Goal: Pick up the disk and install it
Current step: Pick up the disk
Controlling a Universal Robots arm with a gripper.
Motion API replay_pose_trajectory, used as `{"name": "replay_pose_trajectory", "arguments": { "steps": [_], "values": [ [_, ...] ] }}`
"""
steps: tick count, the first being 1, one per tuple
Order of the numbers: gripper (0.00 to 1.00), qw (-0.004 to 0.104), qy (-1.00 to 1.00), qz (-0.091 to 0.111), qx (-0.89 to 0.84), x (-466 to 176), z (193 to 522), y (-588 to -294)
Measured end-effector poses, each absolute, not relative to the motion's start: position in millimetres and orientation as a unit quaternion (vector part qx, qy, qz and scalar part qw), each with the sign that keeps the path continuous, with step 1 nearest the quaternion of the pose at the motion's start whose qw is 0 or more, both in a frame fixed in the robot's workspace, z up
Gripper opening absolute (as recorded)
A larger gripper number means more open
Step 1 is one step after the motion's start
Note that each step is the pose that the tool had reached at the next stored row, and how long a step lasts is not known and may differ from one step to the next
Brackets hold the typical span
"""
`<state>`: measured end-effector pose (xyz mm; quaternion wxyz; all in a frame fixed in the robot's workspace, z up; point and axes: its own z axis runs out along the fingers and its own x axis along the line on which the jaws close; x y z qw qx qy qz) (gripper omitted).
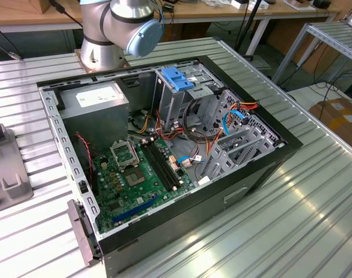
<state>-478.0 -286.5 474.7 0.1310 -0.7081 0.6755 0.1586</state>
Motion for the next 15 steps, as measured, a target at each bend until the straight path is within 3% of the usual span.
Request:
{"name": "replay_pose_trajectory", "arguments": {
  "steps": [8, 10, 12, 14, 15],
  "values": [
    [0.37, 0.136, 0.674, 0.164, -0.707, -478.0, 480.9, -286.5],
    [0.37, 0.125, 0.677, 0.153, -0.709, -478.0, 481.0, -286.6],
    [0.37, 0.101, 0.682, 0.130, -0.713, -478.0, 481.0, -286.5],
    [0.37, 0.088, 0.684, 0.118, -0.715, -478.0, 481.0, -286.5],
    [0.37, 0.077, 0.686, 0.107, -0.716, -478.0, 480.9, -286.5]
  ]
}}
